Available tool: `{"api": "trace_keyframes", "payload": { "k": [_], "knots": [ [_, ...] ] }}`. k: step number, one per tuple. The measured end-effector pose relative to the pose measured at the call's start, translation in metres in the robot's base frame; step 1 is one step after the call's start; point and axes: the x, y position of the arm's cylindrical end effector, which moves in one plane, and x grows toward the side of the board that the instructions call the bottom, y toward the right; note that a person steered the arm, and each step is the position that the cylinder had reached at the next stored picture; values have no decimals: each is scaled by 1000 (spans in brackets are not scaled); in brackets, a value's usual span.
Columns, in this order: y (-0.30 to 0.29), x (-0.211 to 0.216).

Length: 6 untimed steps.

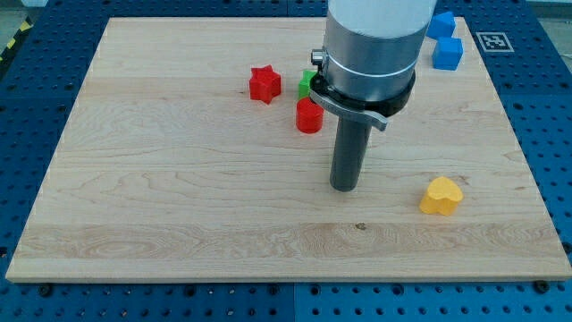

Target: Move green circle below red circle

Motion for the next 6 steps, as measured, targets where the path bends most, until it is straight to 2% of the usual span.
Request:
{"api": "trace_keyframes", "payload": {
  "k": [2,6],
  "knots": [
    [58,2],
    [29,-27]
  ]
}}
